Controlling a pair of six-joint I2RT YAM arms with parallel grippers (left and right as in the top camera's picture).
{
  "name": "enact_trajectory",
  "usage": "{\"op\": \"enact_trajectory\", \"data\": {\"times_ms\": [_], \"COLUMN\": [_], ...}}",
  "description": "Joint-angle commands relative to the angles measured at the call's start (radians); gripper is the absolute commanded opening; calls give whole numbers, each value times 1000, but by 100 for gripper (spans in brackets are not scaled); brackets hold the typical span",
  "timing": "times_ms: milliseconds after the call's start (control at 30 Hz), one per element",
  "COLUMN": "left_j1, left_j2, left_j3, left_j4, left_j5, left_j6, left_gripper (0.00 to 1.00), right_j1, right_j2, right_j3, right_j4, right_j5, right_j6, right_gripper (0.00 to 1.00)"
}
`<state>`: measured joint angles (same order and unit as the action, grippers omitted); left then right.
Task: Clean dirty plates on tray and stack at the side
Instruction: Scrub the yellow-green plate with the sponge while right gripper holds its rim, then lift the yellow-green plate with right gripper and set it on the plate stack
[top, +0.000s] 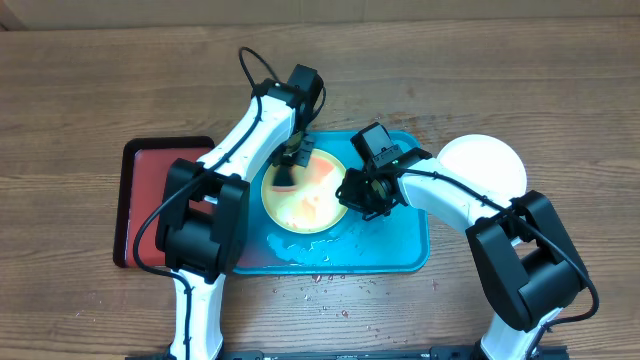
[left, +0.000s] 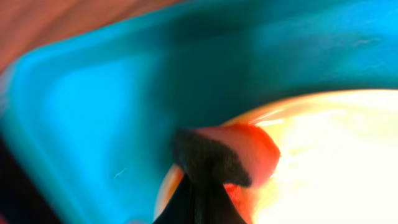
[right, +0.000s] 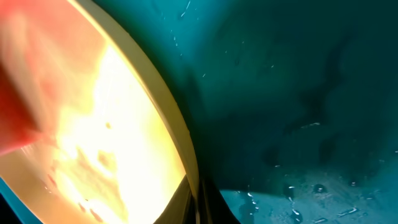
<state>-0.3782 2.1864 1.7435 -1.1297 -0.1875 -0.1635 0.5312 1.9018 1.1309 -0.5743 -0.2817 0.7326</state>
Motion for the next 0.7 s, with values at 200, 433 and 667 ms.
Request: {"op": "enact_trajectory", "data": {"times_ms": [200, 433, 667], "left_j1": [82, 127, 129], "left_j2": [-3, -186, -348], "left_j3": [348, 387, 385], "left_j4": [-332, -442, -526], "left_j5": [13, 93, 137], "left_j6": [-53, -38, -30], "left_gripper": [4, 4, 5], "right_j1": [7, 18, 138], "right_j2": [18, -111, -290], "right_j3": [-17, 57, 117], "right_j4": [-13, -197, -331], "right_j5": [-35, 118, 543], "right_j6": [-59, -163, -165], "right_gripper": [4, 4, 4]}}
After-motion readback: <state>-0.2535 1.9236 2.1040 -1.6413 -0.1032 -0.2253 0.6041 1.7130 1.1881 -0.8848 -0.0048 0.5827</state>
